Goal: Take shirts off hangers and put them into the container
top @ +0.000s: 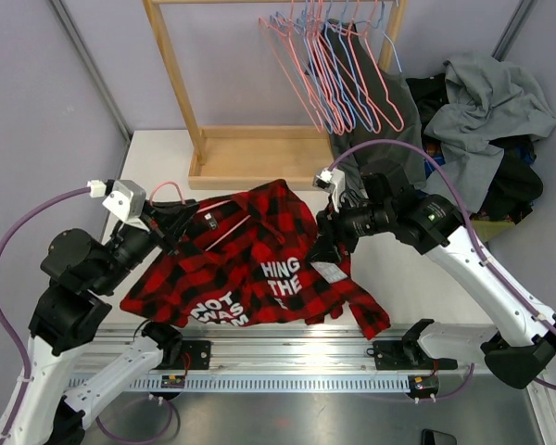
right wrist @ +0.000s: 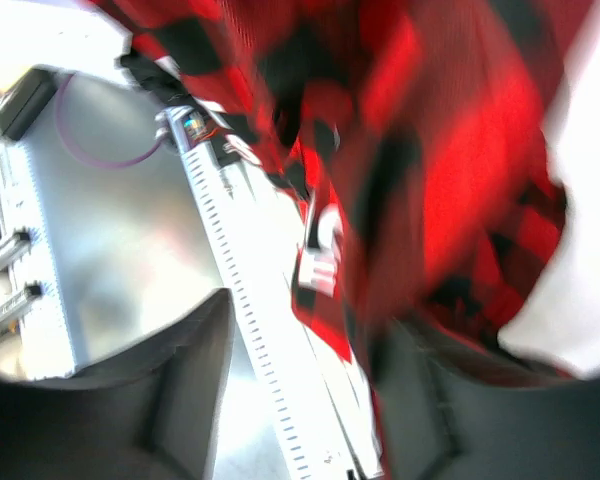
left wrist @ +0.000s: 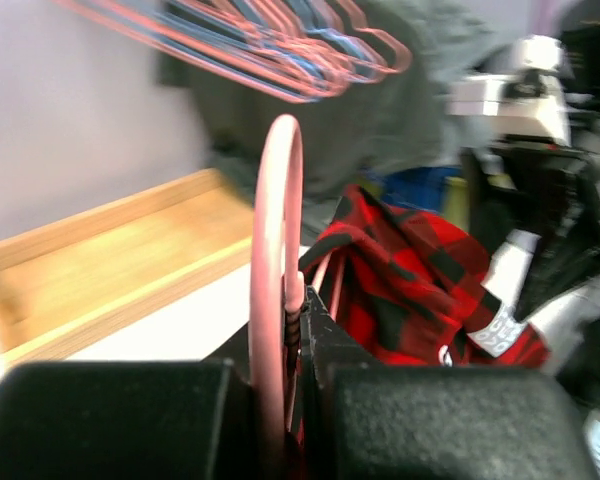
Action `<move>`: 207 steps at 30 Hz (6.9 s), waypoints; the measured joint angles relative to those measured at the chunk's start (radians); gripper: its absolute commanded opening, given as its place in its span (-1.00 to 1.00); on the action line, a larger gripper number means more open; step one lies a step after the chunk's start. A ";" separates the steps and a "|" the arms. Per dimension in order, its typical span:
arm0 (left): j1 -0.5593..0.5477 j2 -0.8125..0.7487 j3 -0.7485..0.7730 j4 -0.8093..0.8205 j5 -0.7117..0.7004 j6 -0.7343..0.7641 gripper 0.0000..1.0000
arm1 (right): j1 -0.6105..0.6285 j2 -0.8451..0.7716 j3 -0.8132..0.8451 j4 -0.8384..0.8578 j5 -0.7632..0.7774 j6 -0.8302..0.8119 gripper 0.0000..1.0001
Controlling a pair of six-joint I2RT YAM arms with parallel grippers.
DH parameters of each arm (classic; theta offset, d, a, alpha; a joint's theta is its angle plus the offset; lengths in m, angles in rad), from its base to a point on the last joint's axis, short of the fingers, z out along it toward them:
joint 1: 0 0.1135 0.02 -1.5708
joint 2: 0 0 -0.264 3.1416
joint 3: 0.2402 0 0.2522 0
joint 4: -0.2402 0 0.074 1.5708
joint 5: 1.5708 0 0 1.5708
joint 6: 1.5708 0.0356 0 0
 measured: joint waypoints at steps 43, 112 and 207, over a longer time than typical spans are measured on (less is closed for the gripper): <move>0.006 -0.156 0.076 -0.166 0.318 0.024 -1.00 | 0.001 0.126 -0.055 0.250 0.075 0.189 -1.00; -0.043 -0.179 -0.062 0.117 0.053 -0.018 -1.00 | 0.201 0.246 -0.183 0.302 0.722 0.302 0.34; 0.023 -0.202 -0.129 -0.085 -0.394 -0.108 0.98 | -0.008 0.876 1.129 0.200 0.872 0.228 -1.00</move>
